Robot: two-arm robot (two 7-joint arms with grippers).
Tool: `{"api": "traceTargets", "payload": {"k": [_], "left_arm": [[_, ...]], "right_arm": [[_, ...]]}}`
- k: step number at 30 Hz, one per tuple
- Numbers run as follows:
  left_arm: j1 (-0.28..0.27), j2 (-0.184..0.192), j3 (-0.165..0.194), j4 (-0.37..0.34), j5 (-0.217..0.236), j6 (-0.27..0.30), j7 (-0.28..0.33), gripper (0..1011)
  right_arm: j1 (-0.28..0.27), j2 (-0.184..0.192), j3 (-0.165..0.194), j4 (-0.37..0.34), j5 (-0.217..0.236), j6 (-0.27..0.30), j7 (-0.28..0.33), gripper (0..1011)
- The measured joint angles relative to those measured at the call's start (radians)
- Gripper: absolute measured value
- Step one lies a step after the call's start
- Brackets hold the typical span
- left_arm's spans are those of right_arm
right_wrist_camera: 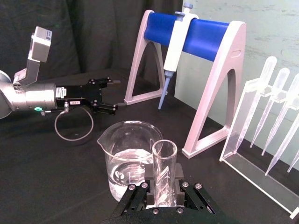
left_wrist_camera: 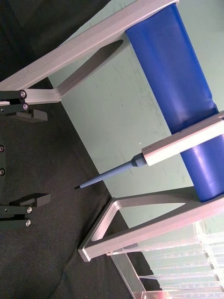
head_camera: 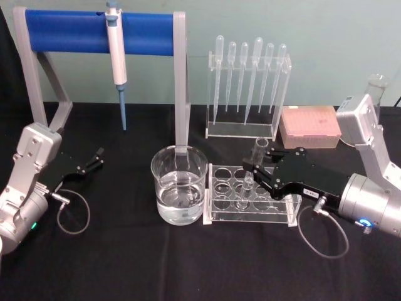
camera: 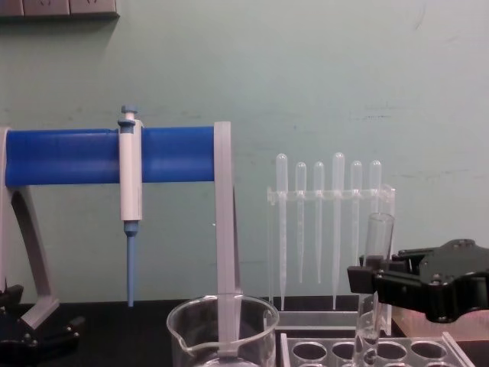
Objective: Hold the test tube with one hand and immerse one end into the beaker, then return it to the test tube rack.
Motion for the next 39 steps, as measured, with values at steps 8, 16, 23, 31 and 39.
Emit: {"api": "traceTargets", "payload": {"k": [8,16,23,31,39], "left_arm": [[0.000,0.000,0.000,0.000,0.000,0.000,0.000,1000],[0.000,0.000,0.000,0.000,0.000,0.000,0.000,1000],[0.000,0.000,0.000,0.000,0.000,0.000,0.000,1000],[0.000,0.000,0.000,0.000,0.000,0.000,0.000,1000],[0.000,0.000,0.000,0.000,0.000,0.000,0.000,1000]], "right_arm": [[0.002,-0.008,-0.003,0.015,-0.002,0.000,0.004,225],[0.010,-0.016,-0.009,0.031,-0.008,0.003,0.006,225],[0.015,-0.018,-0.012,0.037,-0.012,0.003,0.010,225],[0.014,-0.018,-0.011,0.035,-0.011,0.003,0.010,225],[0.013,-0.017,-0.010,0.033,-0.010,0.003,0.009,281]]}}
